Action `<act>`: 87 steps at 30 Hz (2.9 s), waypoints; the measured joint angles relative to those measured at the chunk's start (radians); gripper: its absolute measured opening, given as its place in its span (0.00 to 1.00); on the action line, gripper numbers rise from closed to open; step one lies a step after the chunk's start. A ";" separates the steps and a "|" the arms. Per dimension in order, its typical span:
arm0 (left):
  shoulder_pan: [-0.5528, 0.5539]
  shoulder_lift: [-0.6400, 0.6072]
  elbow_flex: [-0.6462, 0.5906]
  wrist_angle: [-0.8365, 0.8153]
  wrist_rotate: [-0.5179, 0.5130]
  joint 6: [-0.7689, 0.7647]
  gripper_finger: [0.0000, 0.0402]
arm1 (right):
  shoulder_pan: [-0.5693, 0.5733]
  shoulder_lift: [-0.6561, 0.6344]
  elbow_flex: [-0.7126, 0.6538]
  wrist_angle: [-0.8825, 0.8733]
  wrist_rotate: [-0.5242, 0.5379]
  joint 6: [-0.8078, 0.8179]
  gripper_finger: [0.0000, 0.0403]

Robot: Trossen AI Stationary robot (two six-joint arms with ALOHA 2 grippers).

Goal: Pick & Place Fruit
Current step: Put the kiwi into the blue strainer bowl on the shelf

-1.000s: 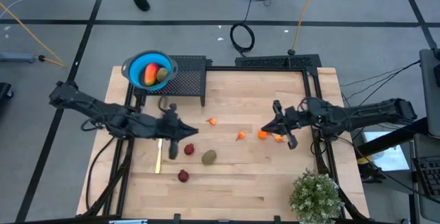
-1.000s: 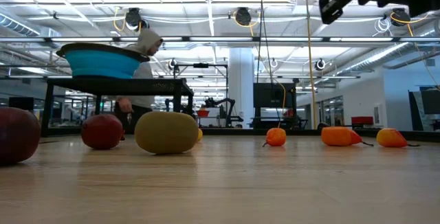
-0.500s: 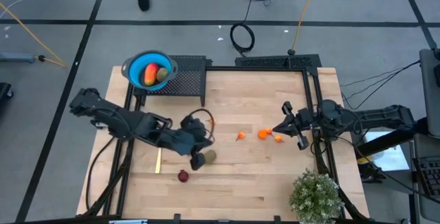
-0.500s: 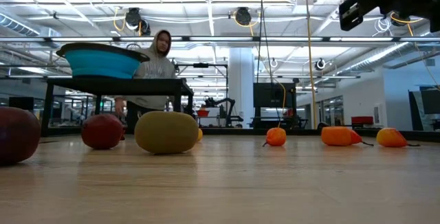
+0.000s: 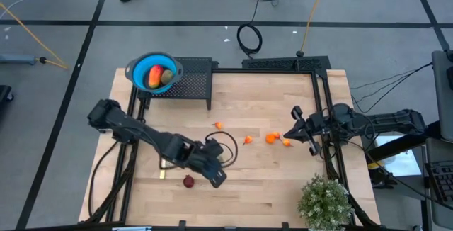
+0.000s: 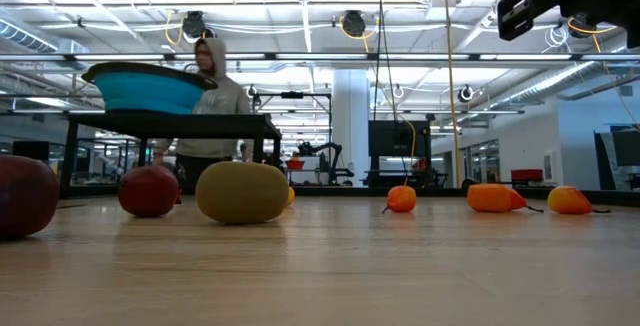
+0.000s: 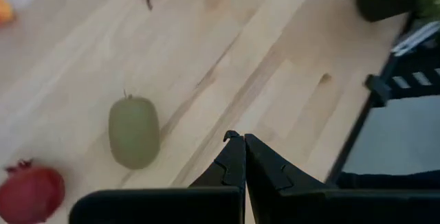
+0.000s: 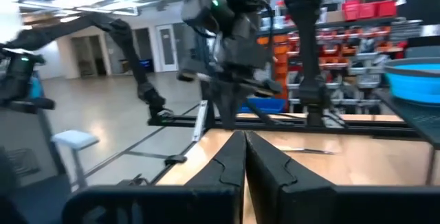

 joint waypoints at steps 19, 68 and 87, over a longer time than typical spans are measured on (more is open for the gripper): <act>0.012 0.147 0.000 -0.124 0.004 -0.158 0.01 | 0.000 0.000 0.000 0.000 -0.015 -0.001 0.01; 0.040 0.155 -0.186 0.039 -0.022 -0.006 0.95 | 0.000 0.000 0.000 0.000 -0.015 -0.001 0.01; 0.061 0.155 -0.292 0.159 -0.078 0.075 0.80 | 0.000 0.000 0.000 0.000 -0.013 -0.001 0.01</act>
